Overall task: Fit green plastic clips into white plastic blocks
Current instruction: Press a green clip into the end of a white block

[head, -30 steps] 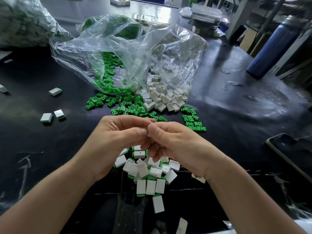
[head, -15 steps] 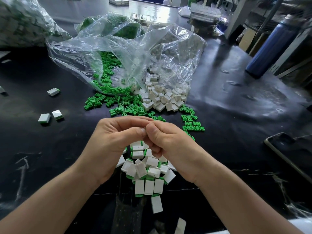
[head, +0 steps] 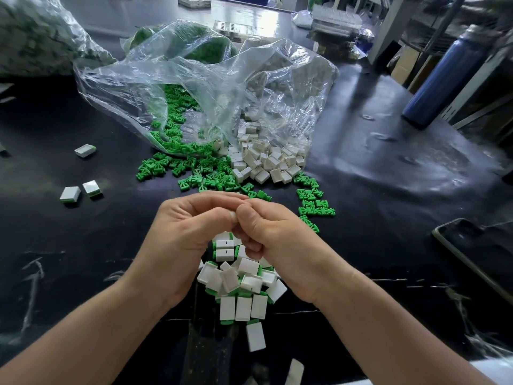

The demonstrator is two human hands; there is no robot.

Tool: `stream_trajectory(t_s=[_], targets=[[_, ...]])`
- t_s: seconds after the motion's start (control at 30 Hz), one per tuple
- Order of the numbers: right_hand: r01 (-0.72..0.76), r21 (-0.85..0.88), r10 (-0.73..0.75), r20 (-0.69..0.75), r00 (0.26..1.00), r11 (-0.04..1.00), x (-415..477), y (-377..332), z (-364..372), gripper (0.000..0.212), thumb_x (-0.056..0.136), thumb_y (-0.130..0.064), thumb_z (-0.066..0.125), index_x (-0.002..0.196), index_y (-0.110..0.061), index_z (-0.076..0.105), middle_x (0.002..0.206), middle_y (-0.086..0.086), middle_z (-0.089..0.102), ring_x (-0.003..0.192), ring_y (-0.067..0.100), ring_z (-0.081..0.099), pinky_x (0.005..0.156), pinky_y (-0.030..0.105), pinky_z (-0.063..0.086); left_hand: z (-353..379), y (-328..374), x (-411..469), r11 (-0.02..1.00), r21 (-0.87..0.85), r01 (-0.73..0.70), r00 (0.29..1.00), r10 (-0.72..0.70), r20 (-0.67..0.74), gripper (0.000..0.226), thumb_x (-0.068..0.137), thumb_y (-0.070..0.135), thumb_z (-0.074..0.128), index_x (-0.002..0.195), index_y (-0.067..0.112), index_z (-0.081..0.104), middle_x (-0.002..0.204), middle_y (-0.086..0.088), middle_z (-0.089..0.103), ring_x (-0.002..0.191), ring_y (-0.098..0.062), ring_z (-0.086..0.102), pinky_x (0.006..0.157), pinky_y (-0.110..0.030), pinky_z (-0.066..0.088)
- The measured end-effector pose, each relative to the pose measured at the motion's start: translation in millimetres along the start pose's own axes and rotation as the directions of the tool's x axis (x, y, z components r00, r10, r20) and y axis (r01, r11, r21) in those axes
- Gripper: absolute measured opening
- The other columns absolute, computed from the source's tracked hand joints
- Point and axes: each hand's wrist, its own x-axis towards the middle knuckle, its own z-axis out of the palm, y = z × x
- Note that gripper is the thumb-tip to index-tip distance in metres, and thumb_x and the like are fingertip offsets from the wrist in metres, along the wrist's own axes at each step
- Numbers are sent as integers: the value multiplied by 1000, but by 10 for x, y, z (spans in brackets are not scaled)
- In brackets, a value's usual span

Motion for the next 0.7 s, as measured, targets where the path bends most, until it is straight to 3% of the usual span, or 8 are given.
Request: stream_trajectory(t_s=[0.17, 0.7], targets=[[8, 63, -9, 31, 999, 998, 6, -5, 10, 35, 100, -10, 31, 125, -4, 55, 57, -31, 53, 60, -14, 51, 56, 2, 35, -3, -6, 0, 1000, 18, 11, 1000, -11, -28, 21, 60, 1, 54, 60, 10, 74, 75, -9, 71, 65, -21, 65, 53, -23, 53], [31, 48, -32, 22, 999, 998, -6, -12, 45, 33, 100, -9, 31, 120, -8, 57, 53, -31, 53, 57, -14, 51, 54, 2, 35, 0, -12, -20, 1000, 6, 10, 1000, -10, -28, 23, 62, 0, 52, 60, 9, 73, 69, -13, 69, 59, -22, 64, 49, -24, 52]])
